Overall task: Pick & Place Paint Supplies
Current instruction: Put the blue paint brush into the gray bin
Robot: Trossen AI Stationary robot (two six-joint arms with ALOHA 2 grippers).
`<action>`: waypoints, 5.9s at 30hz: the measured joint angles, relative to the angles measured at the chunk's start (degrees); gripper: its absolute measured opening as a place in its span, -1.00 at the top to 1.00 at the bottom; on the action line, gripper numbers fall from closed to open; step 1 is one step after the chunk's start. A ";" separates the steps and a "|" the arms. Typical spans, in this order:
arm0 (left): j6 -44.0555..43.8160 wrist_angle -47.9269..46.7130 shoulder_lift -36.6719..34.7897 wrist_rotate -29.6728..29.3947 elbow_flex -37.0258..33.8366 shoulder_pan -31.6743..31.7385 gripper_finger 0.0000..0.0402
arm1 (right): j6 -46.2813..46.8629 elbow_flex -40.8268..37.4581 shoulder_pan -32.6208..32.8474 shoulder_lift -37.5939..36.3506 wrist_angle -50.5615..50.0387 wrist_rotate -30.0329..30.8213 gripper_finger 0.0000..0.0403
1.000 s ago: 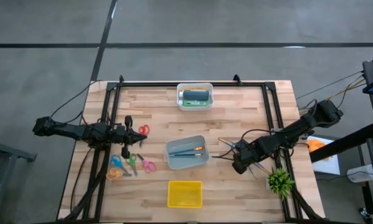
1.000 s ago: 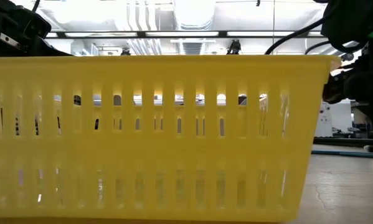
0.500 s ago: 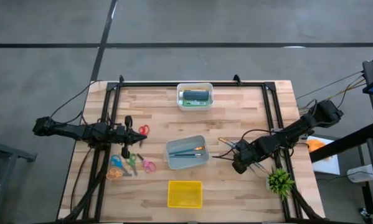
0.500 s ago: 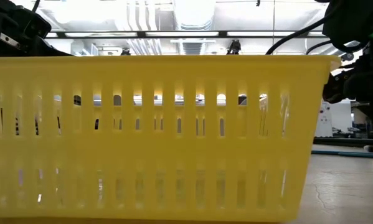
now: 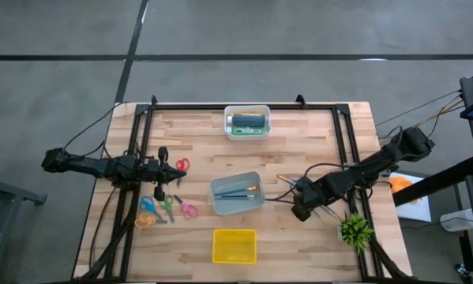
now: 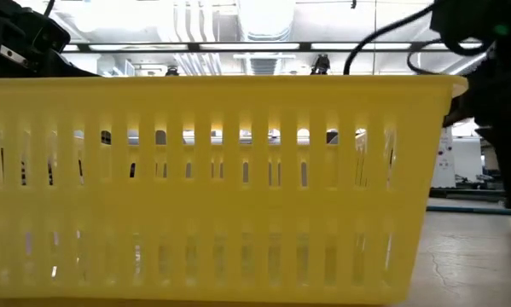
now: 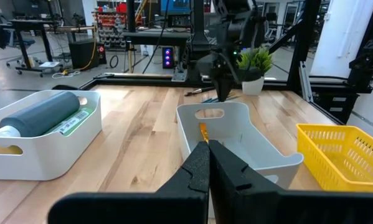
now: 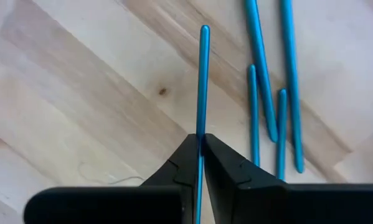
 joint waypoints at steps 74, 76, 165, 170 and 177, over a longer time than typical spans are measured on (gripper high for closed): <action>0.01 0.00 0.02 0.00 0.01 0.01 1.00 | -85.94 62.67 -19.47 42.33 -5.81 -8.23 0.92; 0.00 -0.01 0.00 0.00 0.01 0.01 1.00 | -85.93 62.67 -19.52 43.00 -5.75 -8.23 0.92; 0.01 -0.02 0.04 0.00 0.00 0.01 1.00 | -9.30 5.56 -5.38 -4.30 -3.98 6.50 0.54; 0.01 0.00 0.04 0.00 0.00 0.01 1.00 | -4.92 2.94 -5.40 -2.90 -4.08 2.50 0.54; 0.01 -0.01 0.04 0.00 0.01 0.00 1.00 | -4.77 2.32 -5.40 -1.15 -4.20 -0.26 0.54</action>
